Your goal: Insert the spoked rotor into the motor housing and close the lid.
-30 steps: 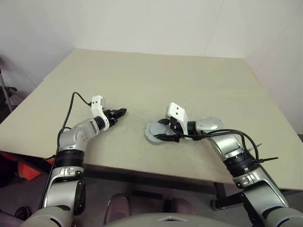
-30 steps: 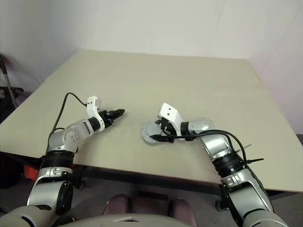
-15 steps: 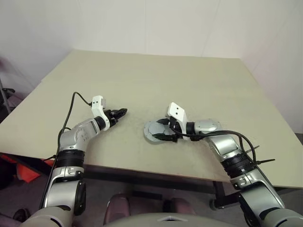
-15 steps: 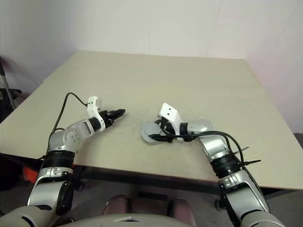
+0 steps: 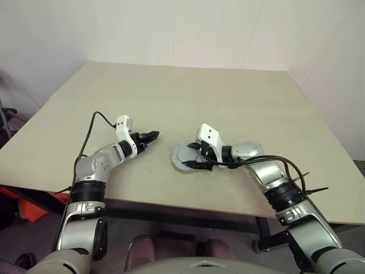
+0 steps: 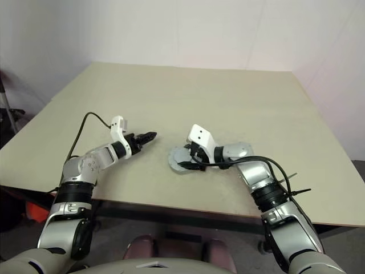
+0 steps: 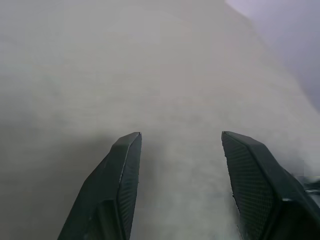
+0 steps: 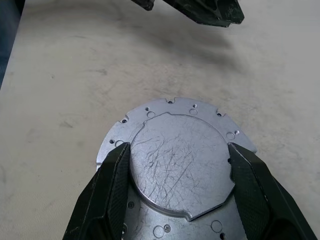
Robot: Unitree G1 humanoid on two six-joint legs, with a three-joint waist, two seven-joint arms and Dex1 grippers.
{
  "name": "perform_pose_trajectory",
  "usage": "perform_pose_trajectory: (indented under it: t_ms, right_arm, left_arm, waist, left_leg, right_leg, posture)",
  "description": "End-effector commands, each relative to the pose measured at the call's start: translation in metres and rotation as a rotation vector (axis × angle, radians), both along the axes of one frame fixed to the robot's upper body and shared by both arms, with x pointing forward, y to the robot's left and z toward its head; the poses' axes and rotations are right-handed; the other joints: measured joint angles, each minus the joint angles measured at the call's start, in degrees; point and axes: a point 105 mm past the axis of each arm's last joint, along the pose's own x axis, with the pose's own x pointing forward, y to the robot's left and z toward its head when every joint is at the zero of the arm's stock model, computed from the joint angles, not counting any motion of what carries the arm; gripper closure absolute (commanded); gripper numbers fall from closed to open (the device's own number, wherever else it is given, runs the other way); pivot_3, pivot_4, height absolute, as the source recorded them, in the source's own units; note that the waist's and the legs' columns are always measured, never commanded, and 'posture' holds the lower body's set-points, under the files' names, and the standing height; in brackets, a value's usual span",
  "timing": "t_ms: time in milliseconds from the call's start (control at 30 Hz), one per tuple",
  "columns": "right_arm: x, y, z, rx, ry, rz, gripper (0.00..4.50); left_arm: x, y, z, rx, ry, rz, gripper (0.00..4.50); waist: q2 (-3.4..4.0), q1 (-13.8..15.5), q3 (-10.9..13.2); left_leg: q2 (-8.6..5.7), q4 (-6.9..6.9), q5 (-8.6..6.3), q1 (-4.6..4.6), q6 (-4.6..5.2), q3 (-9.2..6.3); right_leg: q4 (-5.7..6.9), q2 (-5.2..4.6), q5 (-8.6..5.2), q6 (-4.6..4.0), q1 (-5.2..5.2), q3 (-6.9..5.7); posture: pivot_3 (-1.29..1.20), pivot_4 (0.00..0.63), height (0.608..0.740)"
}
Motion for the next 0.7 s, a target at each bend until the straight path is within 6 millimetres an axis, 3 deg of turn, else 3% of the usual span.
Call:
perform_pose_trajectory:
  t_ms: [33,67,167,267,367,500,700]
  right_arm:
    - [0.0,-0.02,-0.041,-0.166,0.07,-0.078,1.56]
    - [0.0,-0.02,-0.041,-0.166,0.069,-0.078,1.56]
    - [0.001,-0.019,-0.04,-0.166,0.063,-0.078,1.56]
    - [0.003,-0.02,-0.039,-0.17,0.056,-0.082,1.56]
    - [0.004,-0.019,-0.038,-0.169,0.052,-0.084,1.56]
    - [0.006,-0.018,-0.036,-0.165,0.045,-0.086,1.56]
    - [0.007,-0.017,-0.034,-0.16,0.039,-0.087,1.56]
  left_arm:
    - [-0.001,-0.018,0.036,-0.075,-0.075,-0.075,1.76]
    - [-0.004,-0.021,0.04,-0.095,-0.075,-0.094,1.76]
    - [-0.012,-0.024,0.053,-0.174,-0.079,-0.139,2.4]
    - [-0.021,-0.024,0.058,-0.238,-0.052,-0.179,3.45]
    - [-0.031,-0.028,0.049,-0.24,0.017,-0.227,4.48]
    - [-0.044,-0.033,0.028,-0.232,0.137,-0.267,4.48]
    - [-0.049,-0.036,0.002,-0.202,0.256,-0.247,4.48]
  waist:
    - [0.0,0.0,0.0]
    - [0.0,0.0,0.0]
    - [0.01,-0.1,0.0]
    - [0.02,-0.4,0.0]
    - [0.03,-0.5,0.0]
    - [0.06,-1.0,0.0]
    - [0.1,-1.2,0.0]
  left_leg:
    - [0.0,0.0,0.0,0.04,0.0,0.01]
    - [0.0,0.0,0.01,0.06,-0.01,0.0]
    - [0.01,0.0,0.01,0.08,-0.02,0.0]
    - [0.0,0.0,0.01,0.08,-0.02,0.0]
    - [0.01,-0.01,0.01,0.07,-0.02,-0.02]
    - [0.08,-0.05,0.01,0.04,-0.02,-0.03]
    - [0.3,-0.21,0.01,-0.09,-0.02,-0.02]
  right_leg:
    - [-0.01,0.0,0.0,0.0,0.01,0.0]
    - [-0.02,0.0,-0.01,0.01,0.01,0.0]
    - [-0.06,-0.01,-0.01,0.02,-0.03,-0.06]
    - [-0.12,-0.02,-0.02,0.03,-0.05,-0.15]
    - [-0.25,-0.06,-0.02,0.04,0.02,-0.32]
    - [-0.5,-0.08,-0.03,0.04,0.08,-0.49]
    - [-1.06,-0.05,-0.02,0.04,0.15,-0.78]
  posture:
    - [0.0,0.0,0.74]
    - [0.0,0.0,0.74]
    - [0.0,0.0,0.74]
    - [0.0,0.0,0.74]
    - [0.0,0.0,0.74]
    - [0.0,0.0,0.74]
    - [0.0,0.0,0.74]
